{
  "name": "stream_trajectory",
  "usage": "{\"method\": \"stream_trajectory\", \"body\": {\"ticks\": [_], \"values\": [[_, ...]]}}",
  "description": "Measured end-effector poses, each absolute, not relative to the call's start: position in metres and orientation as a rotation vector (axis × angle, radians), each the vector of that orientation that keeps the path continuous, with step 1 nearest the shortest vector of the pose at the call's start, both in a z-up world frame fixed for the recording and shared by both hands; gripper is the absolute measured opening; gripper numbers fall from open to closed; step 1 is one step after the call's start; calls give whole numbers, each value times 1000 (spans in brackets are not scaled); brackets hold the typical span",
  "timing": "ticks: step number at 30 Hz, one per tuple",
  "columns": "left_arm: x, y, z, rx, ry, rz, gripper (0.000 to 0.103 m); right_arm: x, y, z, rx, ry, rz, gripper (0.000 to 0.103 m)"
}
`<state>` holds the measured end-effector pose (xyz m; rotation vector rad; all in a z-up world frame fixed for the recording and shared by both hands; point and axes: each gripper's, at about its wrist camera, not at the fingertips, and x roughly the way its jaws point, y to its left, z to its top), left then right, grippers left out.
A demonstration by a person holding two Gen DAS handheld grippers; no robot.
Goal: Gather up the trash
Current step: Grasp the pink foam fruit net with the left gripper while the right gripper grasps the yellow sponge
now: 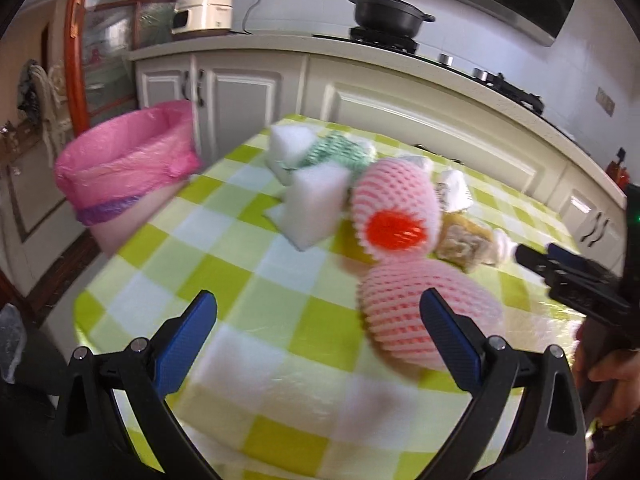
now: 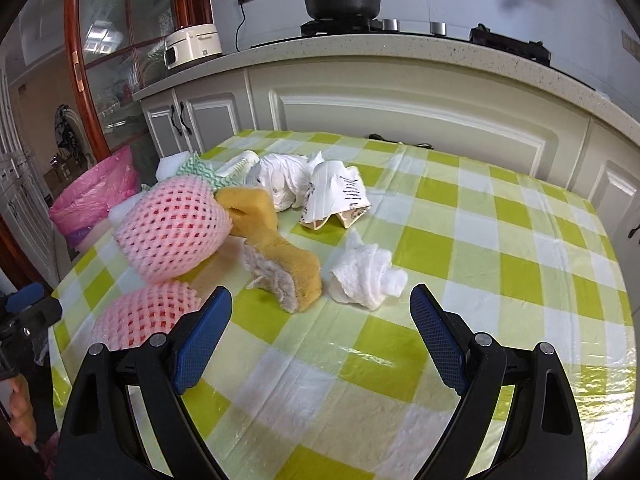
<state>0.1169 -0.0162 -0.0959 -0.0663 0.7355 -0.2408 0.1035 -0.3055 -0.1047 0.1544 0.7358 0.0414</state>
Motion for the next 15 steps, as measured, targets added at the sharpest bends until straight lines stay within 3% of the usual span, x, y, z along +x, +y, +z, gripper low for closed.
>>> {"method": "stream_trajectory", "body": {"ticks": [13, 15], "values": [[129, -96, -109, 1, 687, -282, 98, 104, -345, -107, 222, 729, -19, 85], [137, -101, -117, -5, 708, -259, 93, 103, -349, -110, 235, 736, -20, 85]]}}
